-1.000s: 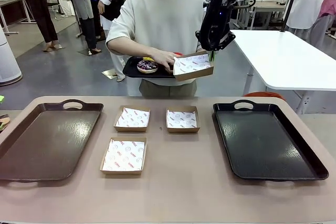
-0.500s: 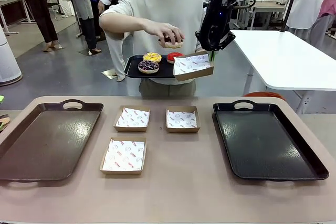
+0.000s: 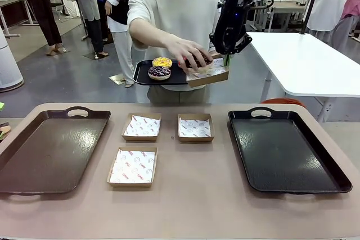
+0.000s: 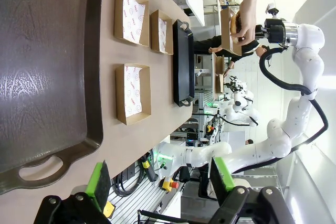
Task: Individually package the donuts and arrange them on the tray.
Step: Place the picked Paper togo box on the Handle tray while simultaneously picking up another Paper togo box from the table with the other hand.
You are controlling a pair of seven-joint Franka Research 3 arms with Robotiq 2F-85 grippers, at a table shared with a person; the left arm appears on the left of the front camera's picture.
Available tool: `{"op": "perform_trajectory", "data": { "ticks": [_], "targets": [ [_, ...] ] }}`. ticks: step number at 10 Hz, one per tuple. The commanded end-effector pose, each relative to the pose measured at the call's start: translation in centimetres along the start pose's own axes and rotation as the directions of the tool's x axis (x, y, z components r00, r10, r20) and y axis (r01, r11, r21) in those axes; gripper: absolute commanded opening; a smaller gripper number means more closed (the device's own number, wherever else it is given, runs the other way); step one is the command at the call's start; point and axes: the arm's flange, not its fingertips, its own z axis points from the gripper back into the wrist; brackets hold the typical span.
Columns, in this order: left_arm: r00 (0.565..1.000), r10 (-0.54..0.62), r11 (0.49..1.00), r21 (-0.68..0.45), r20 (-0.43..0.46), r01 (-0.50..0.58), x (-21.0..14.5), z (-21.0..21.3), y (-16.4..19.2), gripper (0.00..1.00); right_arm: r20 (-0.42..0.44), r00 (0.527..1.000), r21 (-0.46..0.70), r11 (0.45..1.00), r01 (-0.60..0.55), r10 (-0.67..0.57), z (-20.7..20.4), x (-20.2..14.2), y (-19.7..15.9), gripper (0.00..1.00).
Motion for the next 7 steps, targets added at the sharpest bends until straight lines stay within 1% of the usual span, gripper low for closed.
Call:
{"op": "perform_trajectory", "data": {
  "ticks": [1,7],
  "targets": [
    [1.000,-0.002,1.000,-0.015,0.012,0.003,0.00,0.10,-0.07,1.00,0.010,1.000,0.010,1.000,0.011,-0.011,-0.18,-0.39,-0.19,0.00],
    [1.000,-0.002,1.000,-0.015,0.012,0.003,0.00,0.10,-0.07,1.00,0.010,1.000,0.010,1.000,0.011,-0.011,-0.18,-0.39,-0.19,0.00]
  ]
}}
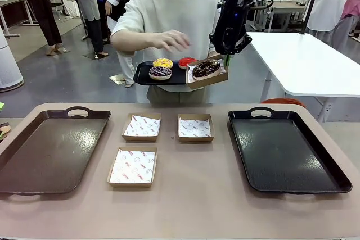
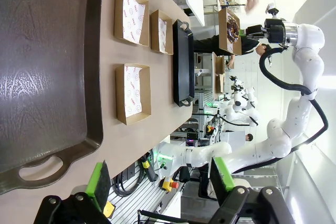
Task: Individually package the donuts and arrange them on the tray.
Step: Place the picked Paper togo box on the Handle tray while simultaneously picking up another Paper togo box from the table with the other hand.
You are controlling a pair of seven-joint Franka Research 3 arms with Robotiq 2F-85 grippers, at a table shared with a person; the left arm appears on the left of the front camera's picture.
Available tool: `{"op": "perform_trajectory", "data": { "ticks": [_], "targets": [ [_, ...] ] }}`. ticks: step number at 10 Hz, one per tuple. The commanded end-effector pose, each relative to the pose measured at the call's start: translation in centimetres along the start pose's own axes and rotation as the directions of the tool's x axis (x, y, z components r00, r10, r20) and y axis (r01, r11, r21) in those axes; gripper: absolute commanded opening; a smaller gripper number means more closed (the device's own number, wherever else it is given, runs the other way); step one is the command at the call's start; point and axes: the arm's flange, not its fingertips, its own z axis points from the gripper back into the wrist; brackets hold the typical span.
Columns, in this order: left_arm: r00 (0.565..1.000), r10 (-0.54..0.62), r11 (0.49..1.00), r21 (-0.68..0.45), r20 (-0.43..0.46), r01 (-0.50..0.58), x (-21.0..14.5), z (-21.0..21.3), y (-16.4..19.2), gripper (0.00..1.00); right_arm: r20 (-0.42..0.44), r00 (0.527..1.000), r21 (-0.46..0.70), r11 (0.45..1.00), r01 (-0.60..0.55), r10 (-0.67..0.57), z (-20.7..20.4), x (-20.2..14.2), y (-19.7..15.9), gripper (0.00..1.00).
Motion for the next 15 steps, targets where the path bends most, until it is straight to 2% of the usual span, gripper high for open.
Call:
{"op": "perform_trajectory", "data": {
  "ticks": [1,3,4,6,8,11,13,15],
  "targets": [
    [1.000,-0.002,1.000,-0.015,0.012,0.003,0.0,0.1,-0.1,1.00,0.010,1.000,0.011,1.000,0.011,-0.011,-0.1,-0.4,-0.2,0.00],
    [1.000,0.012,1.000,0.027,-0.004,-0.012,0.6,-0.5,-0.2,1.00,-0.024,0.999,0.015,0.999,-0.046,0.047,0.3,-0.2,-0.4,0.01],
    [0.999,-0.001,0.991,0.131,-0.032,0.005,1.3,-1.8,-1.7,1.00,-0.028,0.996,0.023,0.996,-0.089,0.089,1.1,-0.9,-1.5,0.01],
    [0.994,-0.028,0.946,0.318,-0.110,0.062,3.1,-4.6,-7.3,1.00,-0.031,0.990,0.063,0.989,-0.136,0.138,3.2,-3.2,-5.4,0.01],
    [0.990,-0.030,0.889,0.450,-0.140,0.090,5.2,-7.6,-11.5,1.00,-0.036,0.993,0.093,0.990,-0.107,0.110,3.6,-6.1,-9.7,0.01],
    [0.977,-0.038,0.758,0.632,-0.209,0.165,6.8,-15.5,-16.6,1.00,-0.054,0.997,0.096,0.994,-0.044,0.050,0.5,-9.8,-15.3,0.01],
    [0.966,-0.047,0.629,0.744,-0.253,0.226,6.6,-21.9,-17.6,1.00,-0.071,0.997,0.111,0.993,-0.032,0.040,-2.9,-10.7,-17.6,0.01],
    [0.971,-0.071,0.553,0.801,-0.228,0.229,6.0,-26.8,-18.1,1.00,-0.043,0.997,0.120,0.991,-0.051,0.056,-5.3,-11.6,-18.9,0.01]
  ]
}}
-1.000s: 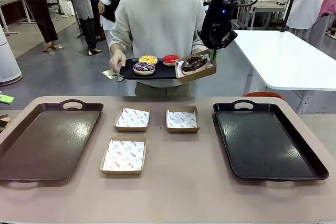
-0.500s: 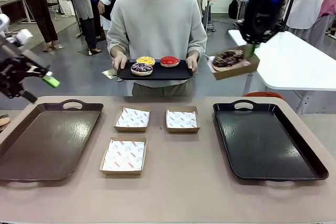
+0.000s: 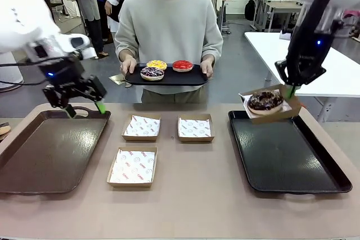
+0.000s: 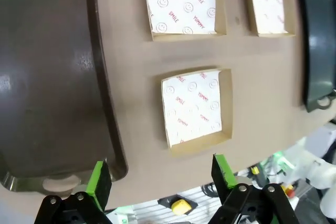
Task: Individually package the donuts and arrange them on the tray.
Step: Place the picked Paper togo box on the Handle tray while simultaneously picking up another Paper togo box from the table with the other hand.
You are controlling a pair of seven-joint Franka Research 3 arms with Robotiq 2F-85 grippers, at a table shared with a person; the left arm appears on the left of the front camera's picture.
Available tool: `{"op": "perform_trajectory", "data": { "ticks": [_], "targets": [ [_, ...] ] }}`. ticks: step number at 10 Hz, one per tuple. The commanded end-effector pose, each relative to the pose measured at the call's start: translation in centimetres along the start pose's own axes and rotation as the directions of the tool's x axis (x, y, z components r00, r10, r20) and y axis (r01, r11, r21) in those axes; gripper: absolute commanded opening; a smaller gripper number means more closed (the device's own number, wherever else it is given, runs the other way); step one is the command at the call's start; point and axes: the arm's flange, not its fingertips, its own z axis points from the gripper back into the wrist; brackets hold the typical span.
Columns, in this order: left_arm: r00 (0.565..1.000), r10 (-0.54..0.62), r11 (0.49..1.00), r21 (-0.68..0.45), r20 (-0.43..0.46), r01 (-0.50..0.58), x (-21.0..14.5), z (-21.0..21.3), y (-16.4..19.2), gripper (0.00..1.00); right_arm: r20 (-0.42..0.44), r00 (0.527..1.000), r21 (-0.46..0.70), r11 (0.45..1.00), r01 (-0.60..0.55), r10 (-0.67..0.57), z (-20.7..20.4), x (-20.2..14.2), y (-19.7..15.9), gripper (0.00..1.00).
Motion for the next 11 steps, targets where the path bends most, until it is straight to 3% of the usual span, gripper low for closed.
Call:
{"op": "perform_trajectory", "data": {
  "ticks": [1,5,6,11],
  "targets": [
    [0.999,0.033,0.993,0.111,0.037,-0.037,1.2,-2.0,-2.4,1.00,0.060,0.997,0.037,0.998,-0.045,0.043,-1.8,-1.4,-1.1,0.01],
    [0.997,0.045,0.969,0.239,0.063,-0.059,-0.1,-9.4,-4.6,1.00,0.040,0.999,0.050,0.998,-0.022,0.020,-6.0,-2.1,-3.2,0.01],
    [0.996,0.063,0.970,0.232,0.060,-0.075,-0.6,-10.6,-5.0,1.00,0.025,1.000,0.004,1.000,-0.009,0.009,-4.5,-1.2,-1.9,0.01],
    [0.993,0.110,0.980,0.162,0.032,-0.114,-1.9,-14.0,-5.2,1.00,0.025,1.000,0.004,1.000,-0.009,0.009,-4.5,-1.2,-1.9,0.01]
  ]
}}
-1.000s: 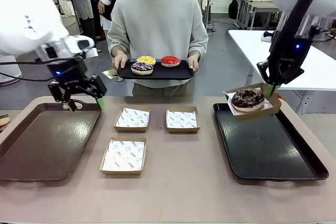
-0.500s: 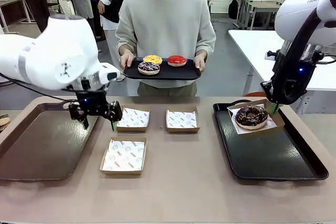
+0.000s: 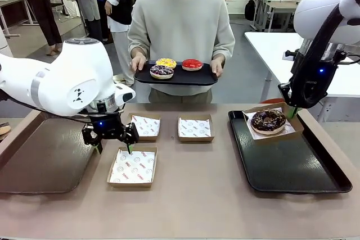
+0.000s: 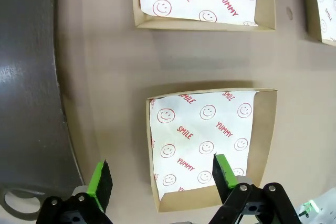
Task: Individually package the donuts and arrange them on the tray.
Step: Place the picked Paper togo box on the Handle tray while simultaneously picking up another Paper togo box from the table with the other hand.
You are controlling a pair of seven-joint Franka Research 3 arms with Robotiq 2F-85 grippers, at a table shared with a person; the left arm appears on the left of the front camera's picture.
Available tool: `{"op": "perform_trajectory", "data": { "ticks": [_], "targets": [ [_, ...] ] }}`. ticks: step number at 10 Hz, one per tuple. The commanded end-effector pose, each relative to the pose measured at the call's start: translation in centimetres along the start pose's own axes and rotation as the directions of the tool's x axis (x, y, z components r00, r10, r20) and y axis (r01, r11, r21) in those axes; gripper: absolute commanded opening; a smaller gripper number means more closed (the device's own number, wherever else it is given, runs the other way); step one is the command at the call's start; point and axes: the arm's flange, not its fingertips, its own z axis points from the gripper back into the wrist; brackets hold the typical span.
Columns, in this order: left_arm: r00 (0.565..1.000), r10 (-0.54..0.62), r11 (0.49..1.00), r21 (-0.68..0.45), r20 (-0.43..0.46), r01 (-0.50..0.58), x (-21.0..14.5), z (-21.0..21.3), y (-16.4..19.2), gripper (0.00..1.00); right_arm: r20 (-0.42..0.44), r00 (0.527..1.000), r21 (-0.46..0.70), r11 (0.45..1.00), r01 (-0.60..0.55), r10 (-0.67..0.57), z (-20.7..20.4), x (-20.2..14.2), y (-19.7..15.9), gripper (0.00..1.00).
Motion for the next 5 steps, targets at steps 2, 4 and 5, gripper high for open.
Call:
{"op": "perform_trajectory", "data": {
  "ticks": [2,4,5],
  "targets": [
    [0.999,0.033,0.999,-0.029,-0.005,-0.033,-0.28,-1.40,0.14,1.00,-0.006,1.000,0.002,1.000,0.005,-0.005,0.26,0.05,0.16,0.01],
    [1.000,0.012,1.000,-0.005,-0.015,-0.012,-0.08,-1.00,0.26,1.00,-0.006,1.000,0.002,1.000,0.005,-0.005,0.26,0.05,0.16,0.01],
    [1.000,0.012,1.000,-0.005,-0.015,-0.012,-0.08,-1.00,0.26,1.00,-0.006,1.000,0.002,1.000,0.005,-0.005,0.26,0.05,0.16,0.01]
  ]
}}
